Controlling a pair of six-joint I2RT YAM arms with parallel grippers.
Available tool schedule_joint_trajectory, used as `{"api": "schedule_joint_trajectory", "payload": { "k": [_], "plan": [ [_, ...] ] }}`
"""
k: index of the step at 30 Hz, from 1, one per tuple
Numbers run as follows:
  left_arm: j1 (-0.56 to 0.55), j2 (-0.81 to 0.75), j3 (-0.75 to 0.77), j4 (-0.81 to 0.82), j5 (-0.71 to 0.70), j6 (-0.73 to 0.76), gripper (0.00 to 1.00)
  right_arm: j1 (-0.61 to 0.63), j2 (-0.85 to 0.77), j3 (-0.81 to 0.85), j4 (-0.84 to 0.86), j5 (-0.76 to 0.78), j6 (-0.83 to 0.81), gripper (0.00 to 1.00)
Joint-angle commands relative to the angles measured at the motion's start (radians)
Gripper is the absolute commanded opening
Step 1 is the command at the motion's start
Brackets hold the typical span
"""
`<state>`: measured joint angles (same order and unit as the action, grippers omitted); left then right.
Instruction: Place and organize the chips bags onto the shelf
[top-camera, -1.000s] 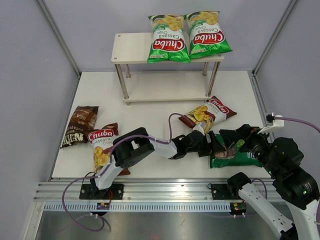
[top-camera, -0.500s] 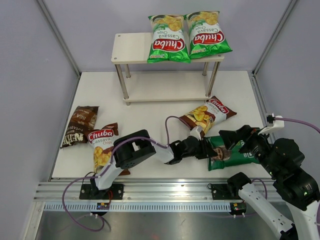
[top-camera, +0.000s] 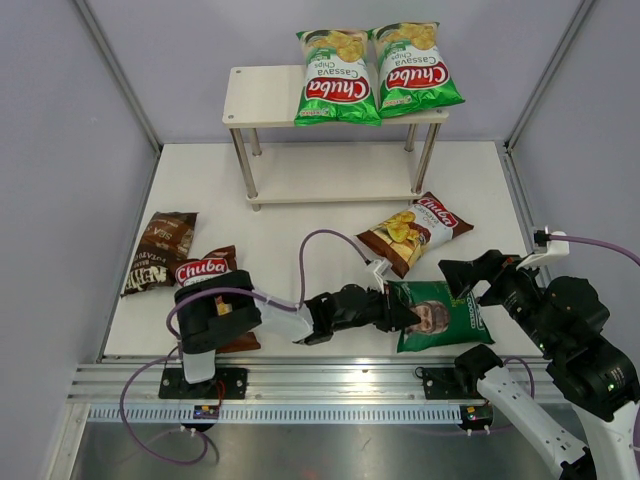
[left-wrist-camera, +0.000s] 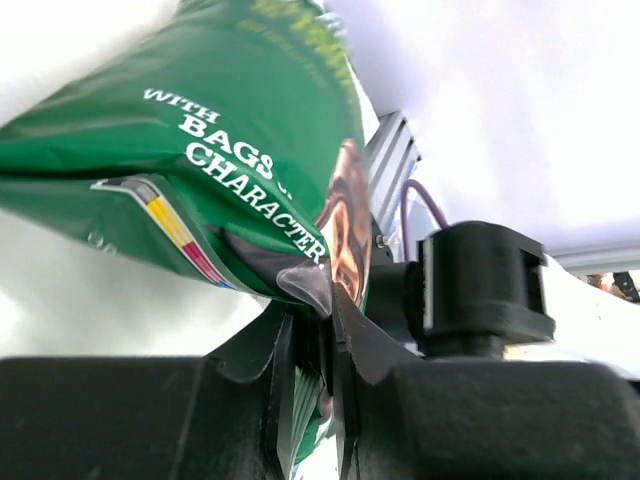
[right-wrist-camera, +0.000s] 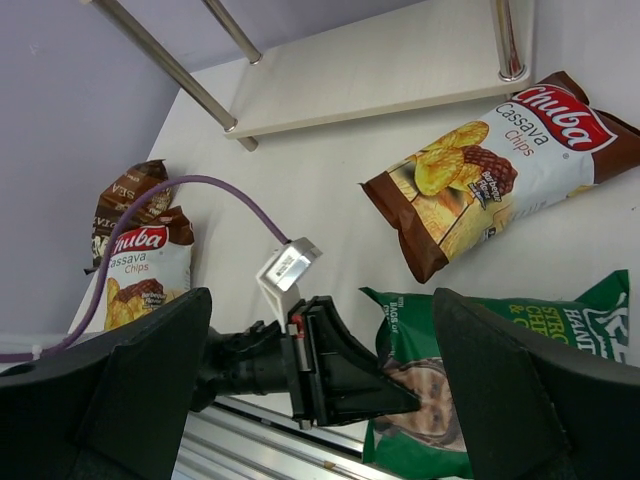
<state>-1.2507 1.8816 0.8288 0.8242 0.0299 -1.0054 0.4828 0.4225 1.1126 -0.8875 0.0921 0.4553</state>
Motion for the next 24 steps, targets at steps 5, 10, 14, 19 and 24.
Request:
{"api": "schedule_joint_trajectory", "payload": {
  "k": [5, 10, 14, 19, 24],
  "plan": [
    [0.005, -0.211, -0.121, 0.128, -0.073, 0.128, 0.00, -0.004, 0.004, 0.012, 0.048, 0.031, -0.024, 1.00],
    [0.005, -0.317, -0.172, 0.073, -0.039, 0.195, 0.00, -0.004, 0.004, 0.021, 0.058, 0.054, -0.029, 0.99],
    [0.005, -0.442, -0.218, 0.011, -0.076, 0.235, 0.00, -0.006, 0.013, 0.023, 0.058, 0.086, -0.035, 0.99],
    [0.007, -0.645, -0.191, -0.233, -0.123, 0.315, 0.00, -0.006, 0.051, 0.015, 0.062, 0.104, -0.033, 1.00],
    [0.007, -0.832, -0.146, -0.486, -0.220, 0.378, 0.00, -0.006, 0.061, 0.007, 0.085, 0.104, -0.029, 0.99]
  ]
}}
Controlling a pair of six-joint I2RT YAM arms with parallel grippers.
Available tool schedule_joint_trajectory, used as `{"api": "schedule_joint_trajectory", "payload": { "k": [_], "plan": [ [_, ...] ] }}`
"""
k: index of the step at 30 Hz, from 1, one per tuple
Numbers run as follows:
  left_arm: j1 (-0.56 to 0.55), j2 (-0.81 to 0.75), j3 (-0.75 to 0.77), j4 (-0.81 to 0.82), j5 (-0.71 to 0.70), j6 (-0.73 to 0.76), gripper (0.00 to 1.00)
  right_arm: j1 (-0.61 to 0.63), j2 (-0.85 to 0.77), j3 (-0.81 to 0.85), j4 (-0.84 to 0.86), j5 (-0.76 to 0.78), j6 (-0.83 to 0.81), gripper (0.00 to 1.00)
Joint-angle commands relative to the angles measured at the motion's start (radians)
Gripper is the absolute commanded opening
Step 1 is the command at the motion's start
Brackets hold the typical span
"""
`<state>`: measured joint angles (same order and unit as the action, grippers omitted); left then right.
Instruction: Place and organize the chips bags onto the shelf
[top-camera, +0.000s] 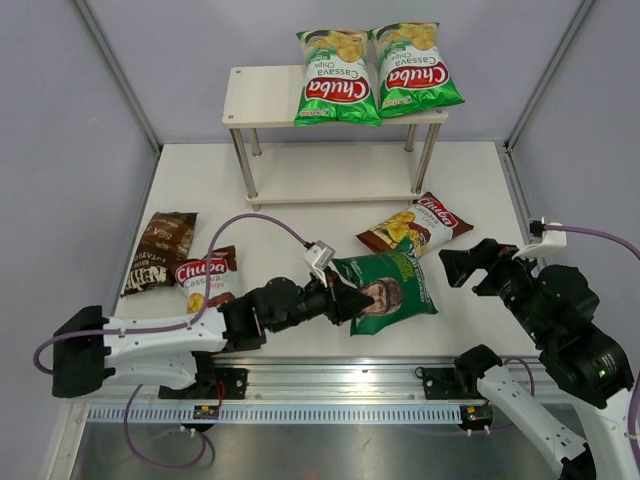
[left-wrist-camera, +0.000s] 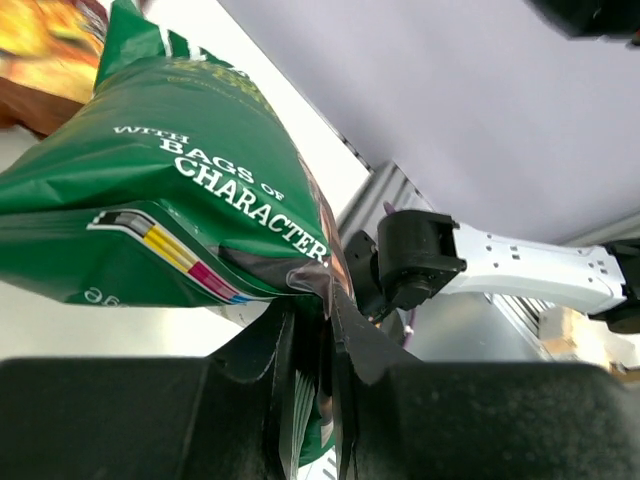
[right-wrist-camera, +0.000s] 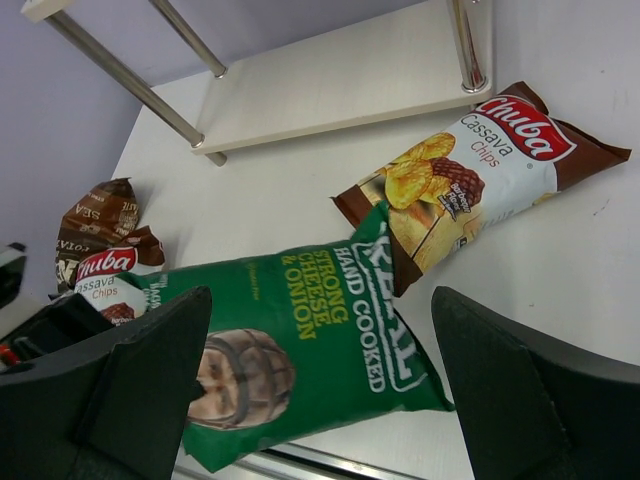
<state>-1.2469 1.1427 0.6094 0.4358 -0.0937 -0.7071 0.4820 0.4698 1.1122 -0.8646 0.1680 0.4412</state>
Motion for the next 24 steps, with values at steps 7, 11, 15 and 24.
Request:
{"api": "schedule_joint_trajectory", "payload": {
  "k": [7, 11, 15, 24],
  "plan": [
    [0.012, -0.265, 0.235, -0.433, -0.256, 0.142, 0.00, -0.005, 0.027, 0.034, 0.062, 0.087, -0.025, 0.99],
    [0.015, -0.297, 0.370, -0.595, -0.333, 0.204, 0.00, -0.005, 0.033, 0.054, 0.062, 0.111, -0.025, 0.99],
    [0.036, -0.290, 0.515, -0.699, -0.408, 0.235, 0.00, -0.005, 0.041, 0.061, 0.072, 0.097, -0.018, 0.99],
    [0.288, -0.218, 0.837, -0.893, -0.356, 0.195, 0.00, -0.005, 0.050, 0.069, 0.084, 0.056, 0.004, 0.99]
  ]
}}
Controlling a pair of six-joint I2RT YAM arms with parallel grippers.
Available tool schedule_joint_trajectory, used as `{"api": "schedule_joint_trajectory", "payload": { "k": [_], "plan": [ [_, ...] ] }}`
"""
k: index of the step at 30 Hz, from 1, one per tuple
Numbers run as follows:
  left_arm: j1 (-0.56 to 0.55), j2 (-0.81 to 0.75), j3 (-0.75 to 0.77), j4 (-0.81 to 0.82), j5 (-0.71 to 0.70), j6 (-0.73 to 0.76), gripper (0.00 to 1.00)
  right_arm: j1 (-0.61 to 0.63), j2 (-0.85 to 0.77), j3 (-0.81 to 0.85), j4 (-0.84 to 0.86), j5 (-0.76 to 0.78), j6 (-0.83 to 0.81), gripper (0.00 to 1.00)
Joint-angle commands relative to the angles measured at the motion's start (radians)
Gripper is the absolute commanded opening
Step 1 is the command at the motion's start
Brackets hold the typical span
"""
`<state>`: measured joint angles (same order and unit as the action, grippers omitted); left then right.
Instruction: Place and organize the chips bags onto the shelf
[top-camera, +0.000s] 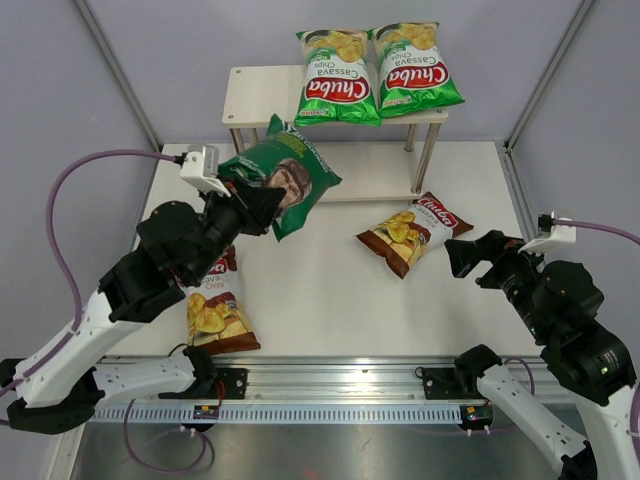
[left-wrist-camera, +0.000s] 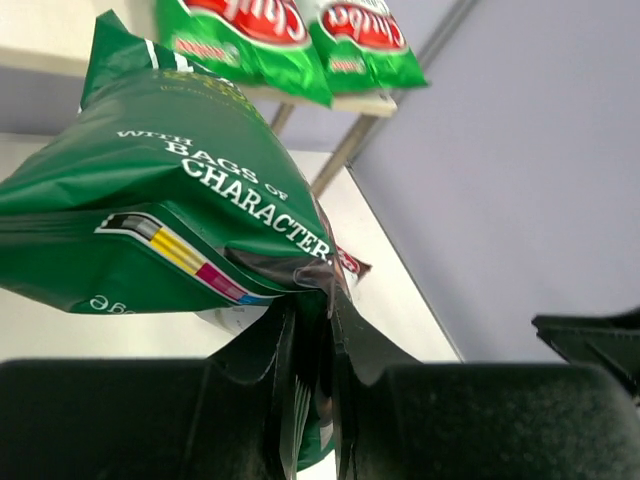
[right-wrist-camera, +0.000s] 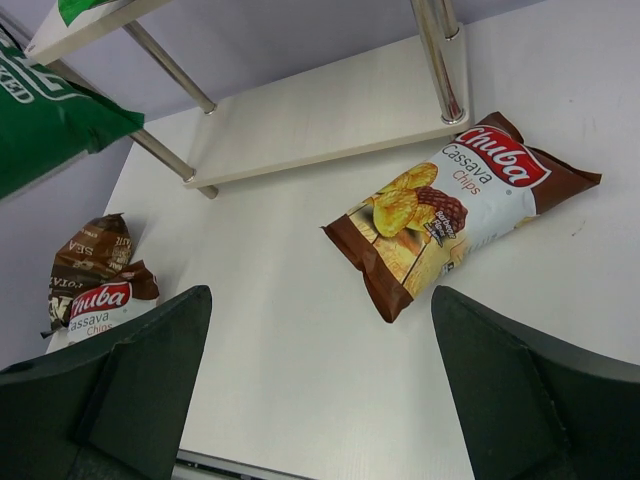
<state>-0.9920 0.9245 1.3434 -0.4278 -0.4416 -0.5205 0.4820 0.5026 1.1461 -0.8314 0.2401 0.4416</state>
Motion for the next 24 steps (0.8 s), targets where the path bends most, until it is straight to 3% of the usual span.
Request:
{"api": "schedule_joint_trajectory", "payload": {
  "k": [1, 9, 12, 14, 19, 24],
  "plan": [
    [0.059, -0.004, 0.121, -0.040, -0.028, 0.010, 0.00, -0.005, 0.016, 0.035, 0.049, -0.019, 0.006, 1.00],
    [0.150, -0.006, 0.267, -0.088, -0.176, 0.073, 0.00, -0.005, 0.017, 0.049, 0.052, -0.031, 0.002, 1.00],
    [0.216, 0.052, 0.356, -0.100, -0.157, 0.090, 0.00, -0.005, 0.014, 0.053, 0.055, -0.036, 0.003, 1.00],
    [0.263, 0.091, 0.439, -0.117, -0.091, 0.080, 0.00, -0.005, 0.011, 0.055, 0.057, -0.039, 0.006, 1.00],
    [0.528, 0.259, 0.615, -0.147, 0.177, -0.024, 0.00, -0.005, 0.001, 0.058, 0.051, -0.044, 0.012, 0.99],
    [0.720, 0.384, 0.669, 0.004, 0.390, -0.094, 0.00, -0.005, -0.015, 0.072, 0.040, -0.048, 0.016, 1.00]
  ]
}}
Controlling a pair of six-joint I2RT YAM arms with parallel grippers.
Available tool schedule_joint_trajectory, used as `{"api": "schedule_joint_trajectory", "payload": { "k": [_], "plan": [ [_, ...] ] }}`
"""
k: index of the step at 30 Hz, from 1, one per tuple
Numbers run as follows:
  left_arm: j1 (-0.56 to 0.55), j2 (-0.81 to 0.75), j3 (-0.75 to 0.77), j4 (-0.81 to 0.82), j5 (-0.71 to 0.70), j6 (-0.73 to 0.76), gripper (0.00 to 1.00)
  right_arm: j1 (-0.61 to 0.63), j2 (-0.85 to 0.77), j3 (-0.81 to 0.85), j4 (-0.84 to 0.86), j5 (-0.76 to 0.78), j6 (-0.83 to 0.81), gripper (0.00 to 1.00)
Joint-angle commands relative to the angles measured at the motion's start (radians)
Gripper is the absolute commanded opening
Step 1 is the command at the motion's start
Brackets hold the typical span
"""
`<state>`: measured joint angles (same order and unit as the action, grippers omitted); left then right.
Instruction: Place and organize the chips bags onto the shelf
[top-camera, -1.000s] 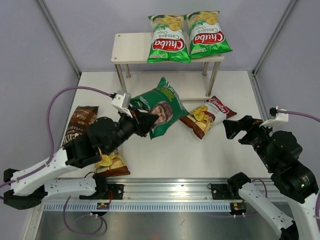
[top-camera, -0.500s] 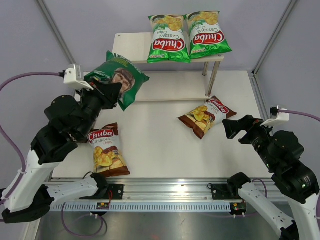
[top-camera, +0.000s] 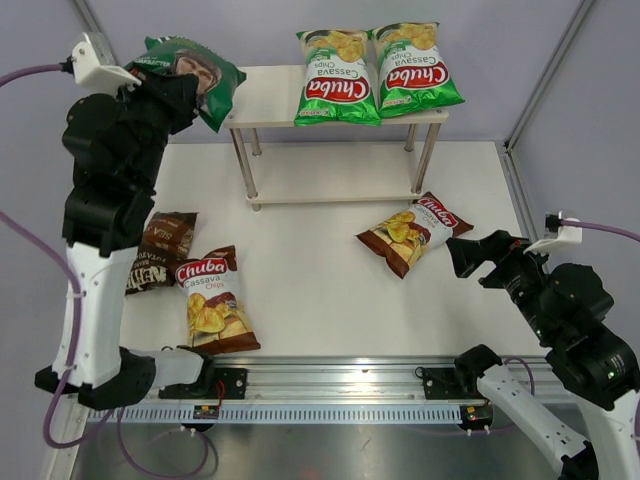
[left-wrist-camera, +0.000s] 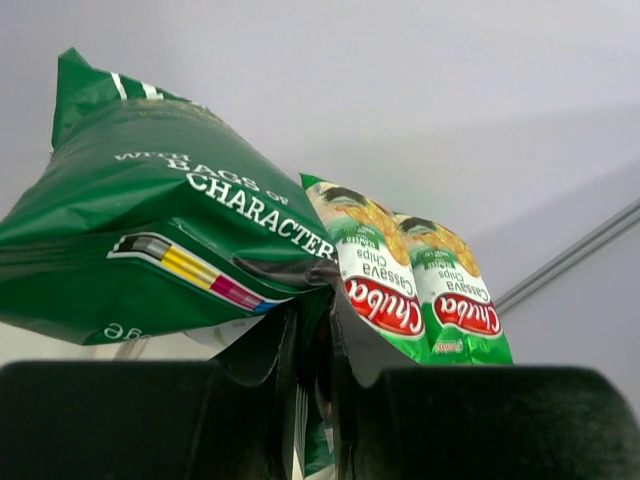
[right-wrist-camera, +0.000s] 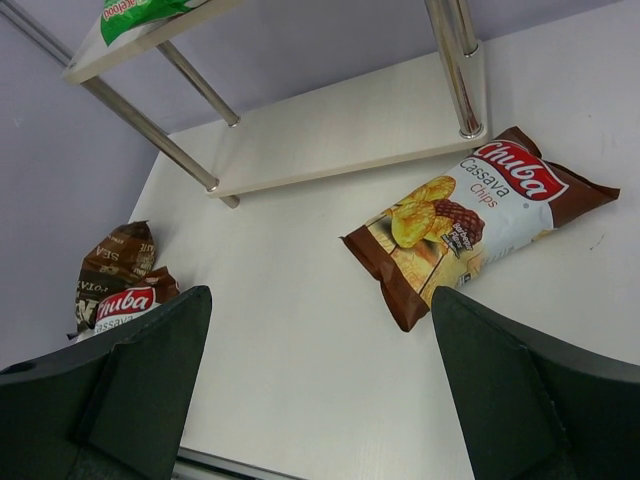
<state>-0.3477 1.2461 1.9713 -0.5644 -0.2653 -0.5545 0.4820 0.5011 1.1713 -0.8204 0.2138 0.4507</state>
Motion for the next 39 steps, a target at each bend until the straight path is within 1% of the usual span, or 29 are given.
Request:
{"api": "schedule_joint_trajectory", "payload": {
  "k": [1, 2, 3, 4, 6, 7, 8, 9, 10, 12, 15, 17, 19, 21, 23, 24, 25, 28, 33, 39],
  "plan": [
    [0.097, 0.102, 0.034, 0.218, 0.244, -0.097, 0.00, -0.003, -0.013, 0.056, 0.026, -0.024, 0.006, 1.00],
    [0.111, 0.122, 0.031, 0.259, 0.259, -0.111, 0.00, -0.005, -0.015, 0.059, 0.024, -0.024, 0.006, 1.00],
    [0.127, 0.143, 0.028, 0.306, 0.324, -0.116, 0.00, -0.003, -0.016, 0.063, 0.024, -0.025, 0.005, 0.99],
    [0.128, 0.165, 0.017, 0.381, 0.319, -0.110, 0.00, -0.003, -0.018, 0.067, 0.024, -0.027, 0.005, 1.00],
    [0.130, 0.217, -0.005, 0.454, 0.311, -0.107, 0.00, -0.005, -0.029, 0.068, 0.027, -0.034, 0.006, 1.00],
    [0.130, 0.234, -0.026, 0.519, 0.305, -0.091, 0.00, -0.005, -0.032, 0.070, 0.027, -0.034, 0.008, 0.99],
    [0.130, 0.271, -0.026, 0.531, 0.296, -0.099, 0.00, -0.005, -0.035, 0.068, 0.026, -0.036, 0.011, 0.99],
    [0.139, 0.288, -0.028, 0.549, 0.317, -0.105, 0.00, -0.005, -0.038, 0.070, 0.024, -0.039, 0.011, 0.99],
    [0.139, 0.300, -0.032, 0.589, 0.311, -0.095, 0.00, -0.005, -0.039, 0.070, 0.026, -0.042, 0.009, 0.99],
    [0.142, 0.341, -0.048, 0.606, 0.288, -0.104, 0.00, -0.005, -0.042, 0.071, 0.024, -0.044, 0.008, 1.00],
    [0.142, 0.381, -0.078, 0.644, 0.296, -0.116, 0.00, -0.005, -0.049, 0.071, 0.029, -0.048, 0.002, 0.99],
    [0.141, 0.389, -0.109, 0.672, 0.284, -0.128, 0.00, -0.005, -0.052, 0.070, 0.032, -0.051, 0.002, 0.99],
    [0.139, 0.382, -0.178, 0.710, 0.270, -0.149, 0.00, -0.005, -0.055, 0.070, 0.033, -0.050, 0.002, 0.99],
    [0.131, 0.375, -0.236, 0.719, 0.270, -0.153, 0.00, -0.005, -0.061, 0.068, 0.038, -0.048, 0.003, 1.00],
    [0.121, 0.349, -0.287, 0.736, 0.207, -0.145, 0.00, -0.005, -0.061, 0.062, 0.044, -0.048, 0.006, 1.00],
    [0.105, 0.337, -0.325, 0.751, 0.158, -0.144, 0.04, -0.005, -0.061, 0.062, 0.047, -0.051, 0.008, 0.99],
    [0.101, 0.316, -0.380, 0.771, 0.140, -0.143, 0.04, -0.005, -0.061, 0.062, 0.049, -0.054, 0.016, 0.99],
    [0.095, 0.303, -0.437, 0.747, 0.092, -0.182, 0.03, -0.005, -0.062, 0.057, 0.055, -0.071, 0.026, 0.99],
    [0.085, 0.283, -0.466, 0.683, 0.023, -0.246, 0.03, -0.005, -0.065, 0.059, 0.058, -0.070, 0.034, 1.00],
    [0.070, 0.269, -0.468, 0.624, -0.011, -0.367, 0.04, -0.005, -0.065, 0.057, 0.063, -0.073, 0.043, 1.00]
  ]
}}
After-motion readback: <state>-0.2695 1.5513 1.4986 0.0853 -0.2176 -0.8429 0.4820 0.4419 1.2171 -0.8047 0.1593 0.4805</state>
